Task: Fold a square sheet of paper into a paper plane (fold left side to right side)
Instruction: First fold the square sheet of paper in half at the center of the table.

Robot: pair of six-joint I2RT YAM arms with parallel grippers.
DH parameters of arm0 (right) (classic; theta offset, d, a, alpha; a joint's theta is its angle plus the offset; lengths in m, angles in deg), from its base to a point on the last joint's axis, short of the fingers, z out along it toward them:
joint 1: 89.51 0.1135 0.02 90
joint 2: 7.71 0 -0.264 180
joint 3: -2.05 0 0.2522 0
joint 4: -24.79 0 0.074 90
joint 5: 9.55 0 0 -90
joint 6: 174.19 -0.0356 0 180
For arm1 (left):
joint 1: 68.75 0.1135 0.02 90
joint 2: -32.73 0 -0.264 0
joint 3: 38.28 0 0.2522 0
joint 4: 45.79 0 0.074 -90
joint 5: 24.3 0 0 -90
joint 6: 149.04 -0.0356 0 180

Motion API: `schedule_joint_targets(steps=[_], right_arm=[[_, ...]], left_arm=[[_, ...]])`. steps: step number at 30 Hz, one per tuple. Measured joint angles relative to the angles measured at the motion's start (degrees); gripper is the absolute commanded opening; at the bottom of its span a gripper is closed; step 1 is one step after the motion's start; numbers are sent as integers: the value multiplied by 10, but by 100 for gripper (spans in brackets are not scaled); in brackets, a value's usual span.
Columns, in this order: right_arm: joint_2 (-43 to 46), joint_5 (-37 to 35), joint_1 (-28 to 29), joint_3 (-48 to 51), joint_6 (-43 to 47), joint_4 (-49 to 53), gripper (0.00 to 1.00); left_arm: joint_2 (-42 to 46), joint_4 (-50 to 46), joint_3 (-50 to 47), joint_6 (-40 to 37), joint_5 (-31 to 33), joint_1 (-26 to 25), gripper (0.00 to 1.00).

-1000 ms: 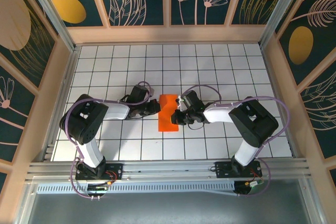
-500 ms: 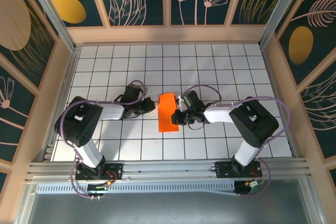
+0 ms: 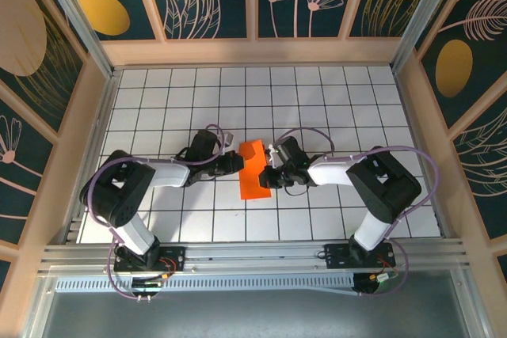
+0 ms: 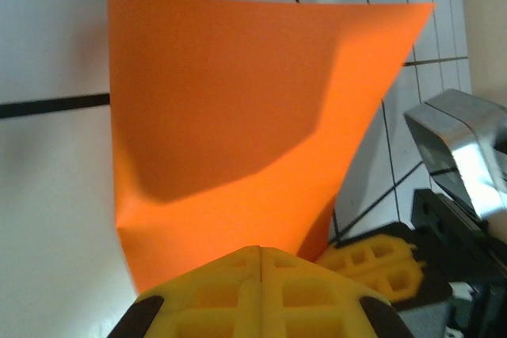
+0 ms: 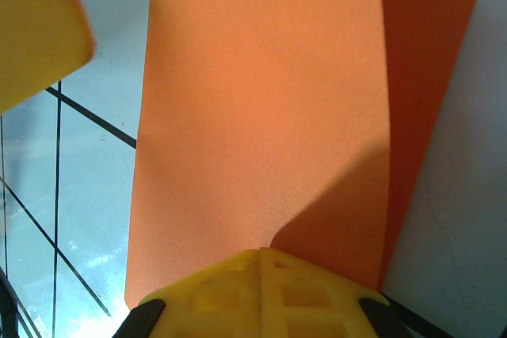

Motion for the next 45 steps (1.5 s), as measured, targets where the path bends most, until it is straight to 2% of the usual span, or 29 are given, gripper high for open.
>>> schedule_joint_targets(steps=[6, 24, 45], right_arm=[[0, -1, 0, -2, 0, 4, 0], [0, -3, -1, -3, 3, 9, 0], [8, -3, -12, 8, 11, 4, 0]], left_arm=[[-51, 0, 34, -4, 19, 0, 0], [-67, -10, 46, -9, 69, 2, 0], [-144, -61, 169, -38, 83, 61, 0]])
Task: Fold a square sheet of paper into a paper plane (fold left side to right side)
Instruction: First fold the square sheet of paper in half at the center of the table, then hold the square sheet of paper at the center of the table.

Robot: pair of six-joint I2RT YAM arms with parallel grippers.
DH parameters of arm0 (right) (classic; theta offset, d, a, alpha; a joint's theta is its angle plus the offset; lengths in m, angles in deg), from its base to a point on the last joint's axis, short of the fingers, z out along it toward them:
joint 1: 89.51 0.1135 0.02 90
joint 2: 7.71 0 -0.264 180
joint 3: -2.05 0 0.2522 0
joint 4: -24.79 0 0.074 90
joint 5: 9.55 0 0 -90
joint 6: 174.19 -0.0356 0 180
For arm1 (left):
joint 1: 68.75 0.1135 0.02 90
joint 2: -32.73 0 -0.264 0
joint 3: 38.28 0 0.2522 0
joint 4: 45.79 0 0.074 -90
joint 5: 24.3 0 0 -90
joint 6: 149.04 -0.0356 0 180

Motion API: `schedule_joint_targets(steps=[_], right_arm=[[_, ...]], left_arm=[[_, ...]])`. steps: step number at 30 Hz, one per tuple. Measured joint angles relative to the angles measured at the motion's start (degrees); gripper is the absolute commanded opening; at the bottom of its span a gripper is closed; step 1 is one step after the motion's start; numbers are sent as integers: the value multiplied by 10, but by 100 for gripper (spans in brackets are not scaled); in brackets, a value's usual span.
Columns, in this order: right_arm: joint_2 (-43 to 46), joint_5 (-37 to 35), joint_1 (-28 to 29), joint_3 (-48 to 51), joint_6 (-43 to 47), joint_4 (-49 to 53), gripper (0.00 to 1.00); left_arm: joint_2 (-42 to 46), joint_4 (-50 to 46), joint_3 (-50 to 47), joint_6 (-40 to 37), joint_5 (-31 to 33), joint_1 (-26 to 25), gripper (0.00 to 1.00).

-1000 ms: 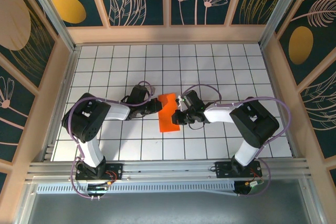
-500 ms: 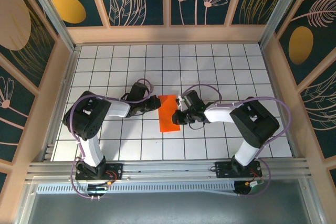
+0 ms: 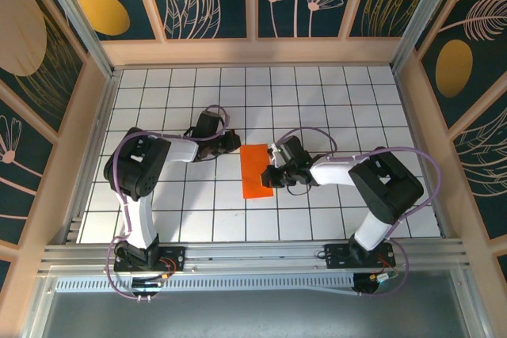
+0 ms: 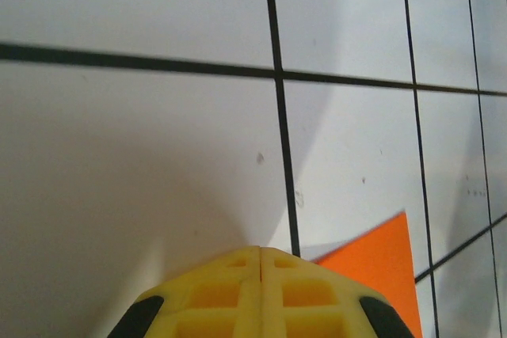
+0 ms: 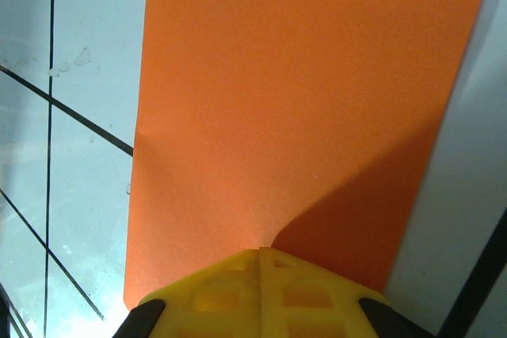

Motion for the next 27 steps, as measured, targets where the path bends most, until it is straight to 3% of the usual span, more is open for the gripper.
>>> schedule_joint_targets(steps=[9, 16, 21, 27], right_arm=[[2, 1, 0, 5, -3, -10, 0], [5, -2, 0, 9, -18, -13, 0], [6, -5, 2, 9, -25, -14, 0], [6, -8, 5, 9, -31, -14, 0]], left_arm=[[19, -5, -12, -12, 25, 12, 0], [170, -16, -106, -6, 11, 9, 0], [239, -6, -170, 28, -13, -39, 0], [242, 5, -210, 77, -36, -77, 0]])
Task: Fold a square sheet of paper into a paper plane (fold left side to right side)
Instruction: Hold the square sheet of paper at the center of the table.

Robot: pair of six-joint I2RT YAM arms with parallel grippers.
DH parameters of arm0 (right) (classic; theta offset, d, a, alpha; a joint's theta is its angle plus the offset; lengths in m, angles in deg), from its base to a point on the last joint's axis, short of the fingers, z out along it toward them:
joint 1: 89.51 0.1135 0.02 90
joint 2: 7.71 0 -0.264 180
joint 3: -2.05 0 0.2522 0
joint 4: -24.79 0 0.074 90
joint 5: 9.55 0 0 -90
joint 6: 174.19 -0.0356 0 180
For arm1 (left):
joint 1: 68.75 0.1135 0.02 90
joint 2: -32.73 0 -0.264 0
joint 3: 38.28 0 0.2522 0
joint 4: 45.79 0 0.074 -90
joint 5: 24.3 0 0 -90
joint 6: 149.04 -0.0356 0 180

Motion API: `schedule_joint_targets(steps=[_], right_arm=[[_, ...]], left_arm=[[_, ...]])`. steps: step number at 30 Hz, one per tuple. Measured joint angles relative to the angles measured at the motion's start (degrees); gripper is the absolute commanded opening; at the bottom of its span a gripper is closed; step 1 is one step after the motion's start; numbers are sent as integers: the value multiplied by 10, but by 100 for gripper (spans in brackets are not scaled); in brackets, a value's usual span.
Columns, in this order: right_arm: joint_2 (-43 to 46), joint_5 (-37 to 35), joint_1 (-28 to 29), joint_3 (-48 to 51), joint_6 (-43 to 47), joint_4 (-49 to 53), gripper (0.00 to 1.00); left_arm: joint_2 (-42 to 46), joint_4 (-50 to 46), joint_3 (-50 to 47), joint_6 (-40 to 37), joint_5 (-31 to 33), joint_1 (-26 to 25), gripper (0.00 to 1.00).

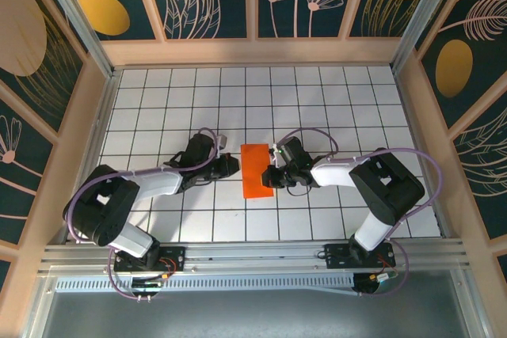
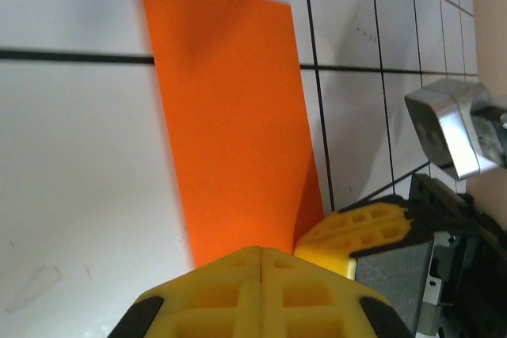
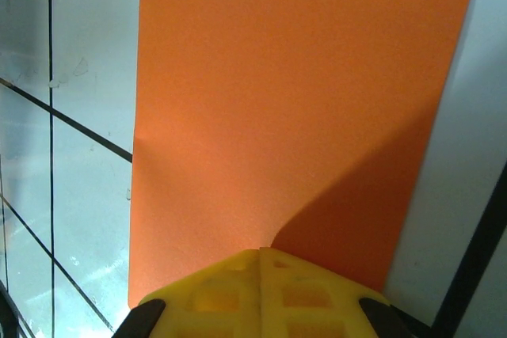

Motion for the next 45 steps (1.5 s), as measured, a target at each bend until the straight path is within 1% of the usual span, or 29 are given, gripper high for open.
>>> schedule_joint_targets(steps=[3, 11, 25, 29, 33, 36, 40, 45], right_arm=[[0, -3, 2, 0, 0, 0, 0], [1, -7, 4, -1, -2, 1, 0], [1, -13, 8, -19, -3, 31, 0], [10, -13, 7, -24, -7, 59, 12], [45, -10, -1, -25, -14, 95, 24], [86, -2, -24, -25, -14, 110, 31], [125, 10, -54, -11, -11, 115, 36], [137, 42, -61, 33, -19, 120, 47]], left_arm=[[-21, 20, 6, 10, -8, -9, 0], [-87, 27, 38, 13, -16, -14, 0], [-136, 5, 65, -16, -10, -14, 0], [-136, 0, 66, -24, -8, -14, 0], [-136, 0, 66, -27, -8, -14, 0], [-136, 0, 66, -28, -8, -14, 0], [-136, 0, 66, -28, -8, -14, 0], [-136, 0, 66, -28, -8, -14, 0]])
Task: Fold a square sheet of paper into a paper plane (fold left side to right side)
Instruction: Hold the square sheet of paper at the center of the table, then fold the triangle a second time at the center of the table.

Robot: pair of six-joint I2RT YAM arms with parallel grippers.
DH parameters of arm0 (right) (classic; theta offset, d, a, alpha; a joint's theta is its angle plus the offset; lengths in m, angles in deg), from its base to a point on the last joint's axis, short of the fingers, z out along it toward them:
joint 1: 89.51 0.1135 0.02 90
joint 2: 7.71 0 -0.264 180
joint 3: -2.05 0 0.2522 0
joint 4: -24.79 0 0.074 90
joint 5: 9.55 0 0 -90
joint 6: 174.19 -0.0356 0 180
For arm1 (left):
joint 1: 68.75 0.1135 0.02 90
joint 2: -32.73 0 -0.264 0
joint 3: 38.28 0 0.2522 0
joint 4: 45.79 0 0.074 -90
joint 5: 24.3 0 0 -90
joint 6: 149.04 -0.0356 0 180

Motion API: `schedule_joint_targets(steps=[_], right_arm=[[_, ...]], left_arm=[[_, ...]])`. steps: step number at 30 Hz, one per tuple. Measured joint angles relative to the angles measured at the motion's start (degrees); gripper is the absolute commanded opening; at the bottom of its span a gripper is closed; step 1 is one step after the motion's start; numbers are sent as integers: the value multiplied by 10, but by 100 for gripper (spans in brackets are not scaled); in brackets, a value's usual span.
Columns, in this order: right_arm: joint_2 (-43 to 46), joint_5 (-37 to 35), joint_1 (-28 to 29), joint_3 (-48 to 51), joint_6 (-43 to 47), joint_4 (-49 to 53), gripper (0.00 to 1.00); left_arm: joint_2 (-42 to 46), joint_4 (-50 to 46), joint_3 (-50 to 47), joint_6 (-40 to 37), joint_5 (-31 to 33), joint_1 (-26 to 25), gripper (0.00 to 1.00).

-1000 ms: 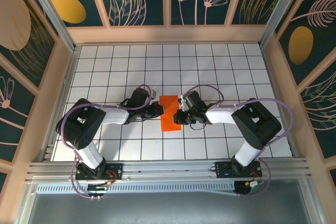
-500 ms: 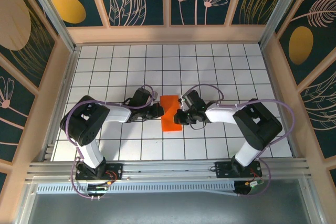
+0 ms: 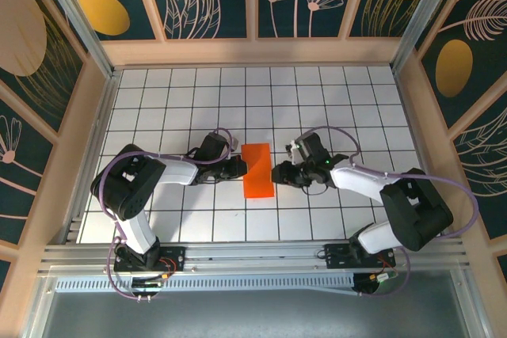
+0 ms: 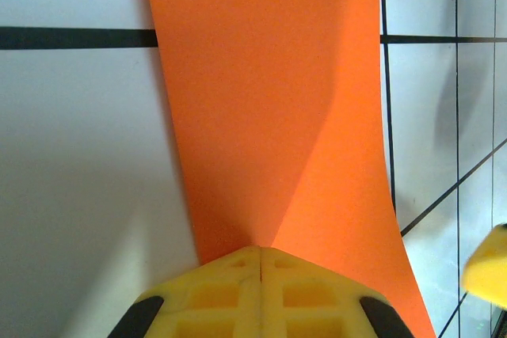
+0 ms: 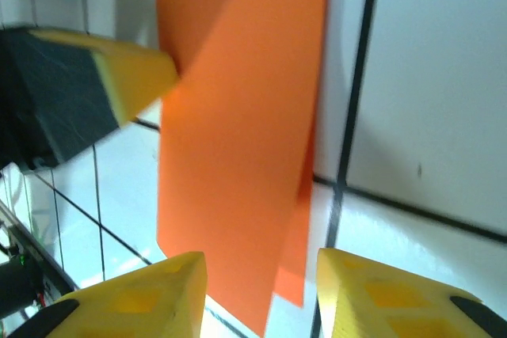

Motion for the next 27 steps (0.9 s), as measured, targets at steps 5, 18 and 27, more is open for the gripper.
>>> schedule_joint_targets(steps=[5, 18, 27], right_arm=[[-1, 22, 0, 17, -11, 2, 48], [-50, 57, 15, 18, -39, -68, 47], [-87, 80, 10, 11, -47, -117, 40]], left_arm=[[0, 0, 0, 0, 0, 0, 0], [0, 0, 0, 0, 0, 0, 0], [1, 4, -2, 0, 0, -2, 0]])
